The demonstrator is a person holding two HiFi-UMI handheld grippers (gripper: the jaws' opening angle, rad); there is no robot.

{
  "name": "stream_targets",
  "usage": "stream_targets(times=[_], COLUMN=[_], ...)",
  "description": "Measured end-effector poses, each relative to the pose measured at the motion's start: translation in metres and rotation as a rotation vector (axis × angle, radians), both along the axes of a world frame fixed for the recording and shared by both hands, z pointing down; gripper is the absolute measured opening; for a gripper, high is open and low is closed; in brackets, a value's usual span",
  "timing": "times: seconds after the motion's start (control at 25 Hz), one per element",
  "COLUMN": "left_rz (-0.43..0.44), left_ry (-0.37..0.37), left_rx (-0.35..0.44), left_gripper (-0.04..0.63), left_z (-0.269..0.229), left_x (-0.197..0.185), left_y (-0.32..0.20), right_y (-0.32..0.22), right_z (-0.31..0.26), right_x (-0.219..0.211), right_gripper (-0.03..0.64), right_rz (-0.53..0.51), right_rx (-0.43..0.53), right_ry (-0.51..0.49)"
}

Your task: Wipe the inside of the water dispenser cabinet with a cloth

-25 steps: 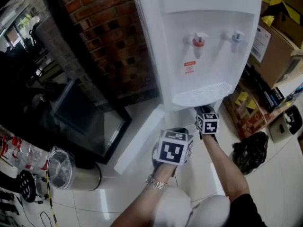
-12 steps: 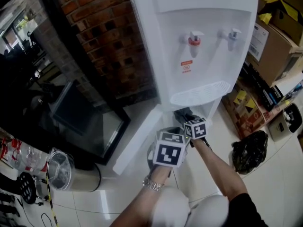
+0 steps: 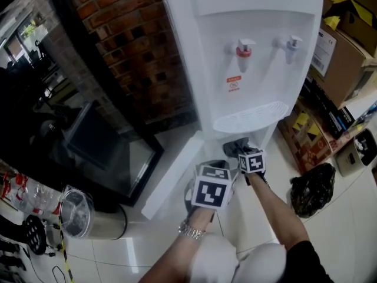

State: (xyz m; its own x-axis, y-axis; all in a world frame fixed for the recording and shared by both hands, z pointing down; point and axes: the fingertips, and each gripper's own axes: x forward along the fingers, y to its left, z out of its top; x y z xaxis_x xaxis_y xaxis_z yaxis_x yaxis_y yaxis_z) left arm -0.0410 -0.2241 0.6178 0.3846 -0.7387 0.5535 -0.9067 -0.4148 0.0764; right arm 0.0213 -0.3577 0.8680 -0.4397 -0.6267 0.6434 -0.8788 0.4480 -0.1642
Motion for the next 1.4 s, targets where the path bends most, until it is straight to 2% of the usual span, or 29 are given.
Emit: stream_targets(times=[0.16,0.28,0.36,0.56,0.64,0.76,0.84,1.0,1.08,1.16,1.28,1.4], left_rz=[0.003,0.009,0.014,0.011,0.007,0.005,0.003,0.002,0.006,0.009,0.009,0.005], left_ry=[0.008,0.014,0.012,0.009,0.008,0.006,0.009,0.02,0.031,0.036,0.036,0.033], left_rx=[-0.002,-0.001,-0.001,-0.005,-0.005,-0.005,-0.005,-0.007,-0.01,-0.013,-0.016,-0.014], left_gripper=[0.002,0.002,0.002,0.002,0.002,0.002,0.002,0.002,0.002,0.002,0.002,0.002], left_z=[0.0,-0.001,-0.001,0.001,0.0,0.0,0.0,0.0,0.001,0.002,0.003,0.003], left_x=[0.004,0.006,0.007,0.004,0.002,-0.001,-0.002,-0.001,0.002,0.005,0.006,0.004], left_y=[0.0,0.0,0.0,0.0,0.001,0.002,0.002,0.001,0.001,0.0,0.0,-0.001], right_y=[-0.011,-0.012,-0.009,0.01,0.021,0.028,0.02,0.0,-0.008,-0.012,-0.012,-0.01], right_z=[-0.002,-0.025,-0.047,-0.068,-0.061,-0.032,-0.023,-0.004,-0.009,-0.017,-0.033,-0.058], right_x=[0.056,0.058,0.033,-0.051,-0.077,-0.08,-0.059,0.016,0.048,0.066,0.061,0.025], right_gripper=[0.021,0.021,0.021,0.021,0.021,0.021,0.021,0.021,0.021,0.021,0.021,0.021], right_rz=[0.153,0.194,0.145,-0.079,-0.157,-0.194,-0.16,0.007,0.091,0.133,0.133,0.073], right_rx=[-0.018,0.001,0.041,0.133,0.128,0.092,0.081,0.036,0.048,0.072,0.101,0.135], right_ry=[0.008,-0.081,-0.129,-0.121,-0.12,-0.055,-0.022,0.031,0.04,0.056,0.025,-0.066])
